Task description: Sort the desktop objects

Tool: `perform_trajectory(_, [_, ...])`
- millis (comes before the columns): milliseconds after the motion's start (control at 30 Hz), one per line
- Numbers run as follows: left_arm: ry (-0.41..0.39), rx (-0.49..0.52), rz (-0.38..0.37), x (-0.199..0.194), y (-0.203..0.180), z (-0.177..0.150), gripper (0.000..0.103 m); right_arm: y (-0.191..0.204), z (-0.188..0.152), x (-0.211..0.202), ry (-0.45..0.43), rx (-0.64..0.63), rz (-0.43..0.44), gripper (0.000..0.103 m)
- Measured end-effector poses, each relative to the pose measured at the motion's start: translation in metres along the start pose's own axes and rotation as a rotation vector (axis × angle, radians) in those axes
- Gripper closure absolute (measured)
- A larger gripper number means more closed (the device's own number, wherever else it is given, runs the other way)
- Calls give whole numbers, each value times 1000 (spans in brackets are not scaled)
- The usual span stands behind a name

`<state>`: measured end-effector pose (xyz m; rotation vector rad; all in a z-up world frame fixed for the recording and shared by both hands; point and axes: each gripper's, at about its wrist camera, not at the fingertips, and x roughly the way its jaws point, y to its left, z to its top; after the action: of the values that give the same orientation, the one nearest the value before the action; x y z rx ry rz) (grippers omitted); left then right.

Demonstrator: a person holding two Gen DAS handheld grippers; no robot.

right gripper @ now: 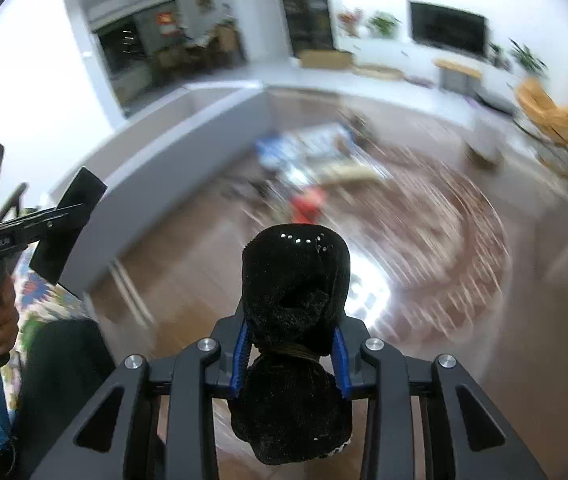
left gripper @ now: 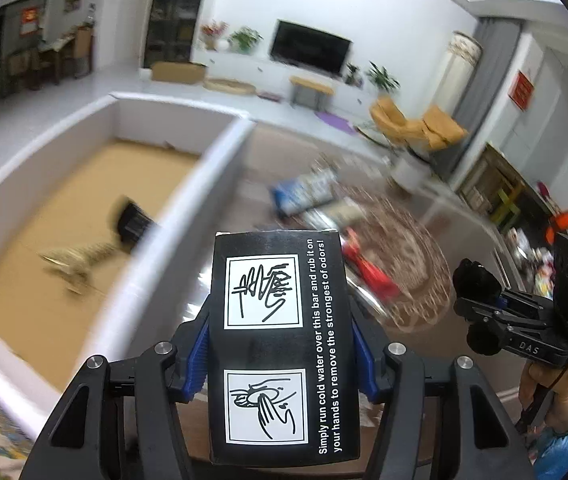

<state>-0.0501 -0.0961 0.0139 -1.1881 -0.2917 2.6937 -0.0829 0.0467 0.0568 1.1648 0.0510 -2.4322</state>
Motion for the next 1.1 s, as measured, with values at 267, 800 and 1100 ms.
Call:
perform_trajectory(267, [4, -155, 278, -34, 145, 48, 45, 144, 108, 24, -112, -186, 262, 69])
perform_trajectory(800, [214, -267, 420, 40, 243, 38, 45, 325, 110, 220, 195, -512, 344, 56])
perform_trajectory(1100, [181, -274, 520, 31, 246, 43, 30, 314, 114, 219, 138, -500, 331, 11])
